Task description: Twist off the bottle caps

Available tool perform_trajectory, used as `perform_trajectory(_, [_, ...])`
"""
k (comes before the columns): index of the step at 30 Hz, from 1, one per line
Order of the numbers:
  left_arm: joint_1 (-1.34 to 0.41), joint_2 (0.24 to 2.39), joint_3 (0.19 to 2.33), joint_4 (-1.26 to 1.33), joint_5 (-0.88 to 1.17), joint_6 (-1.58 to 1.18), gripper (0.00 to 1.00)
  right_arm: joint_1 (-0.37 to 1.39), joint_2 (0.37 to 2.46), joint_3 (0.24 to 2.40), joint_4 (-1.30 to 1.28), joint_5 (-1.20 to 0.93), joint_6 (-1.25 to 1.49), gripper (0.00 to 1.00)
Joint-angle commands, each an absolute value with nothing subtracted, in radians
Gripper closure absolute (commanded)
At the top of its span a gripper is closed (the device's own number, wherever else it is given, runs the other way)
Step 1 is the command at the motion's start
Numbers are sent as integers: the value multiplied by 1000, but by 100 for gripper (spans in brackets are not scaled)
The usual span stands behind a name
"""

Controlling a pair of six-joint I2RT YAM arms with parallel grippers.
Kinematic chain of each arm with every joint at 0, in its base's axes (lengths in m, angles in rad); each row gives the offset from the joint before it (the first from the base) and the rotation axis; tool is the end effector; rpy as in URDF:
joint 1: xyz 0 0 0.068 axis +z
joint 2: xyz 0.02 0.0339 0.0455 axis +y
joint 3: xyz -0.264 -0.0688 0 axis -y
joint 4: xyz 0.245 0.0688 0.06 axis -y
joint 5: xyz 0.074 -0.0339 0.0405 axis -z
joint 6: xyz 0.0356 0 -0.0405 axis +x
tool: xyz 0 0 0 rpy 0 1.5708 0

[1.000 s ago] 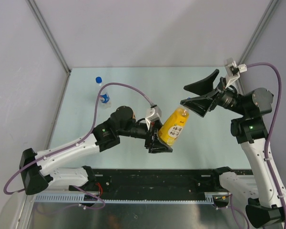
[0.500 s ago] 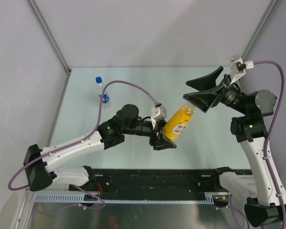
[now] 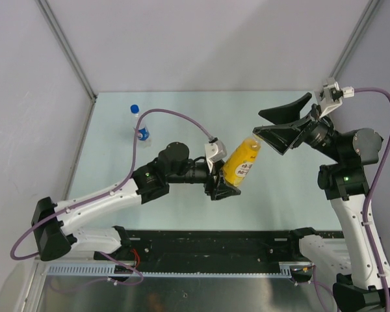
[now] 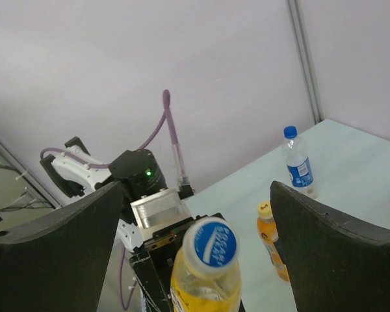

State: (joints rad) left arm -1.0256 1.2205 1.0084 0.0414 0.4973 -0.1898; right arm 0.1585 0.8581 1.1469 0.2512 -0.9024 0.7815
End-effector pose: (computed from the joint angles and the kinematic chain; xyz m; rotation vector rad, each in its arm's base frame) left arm 0.1334 -0.2527 0.3507 1.1249 1.5474 -1.2898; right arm 0.1413 0.0509 0.4899 -0.5219 1.2480 1.2659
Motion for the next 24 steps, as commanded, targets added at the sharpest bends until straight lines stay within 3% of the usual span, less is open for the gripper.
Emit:
perform_trajectory(1, [-1031,1153,1009,49,387,-152,100,144,849,1153,227,-841,791,1])
perform_trajectory(16, [-1034,1094,1007,-126,-81,-100,100,141,884,1177,121,-736,864,1])
perform_trajectory(24, [-1085,1109,1036,-168,-290,-76,100,247,960,1253,-54,-599,798,1])
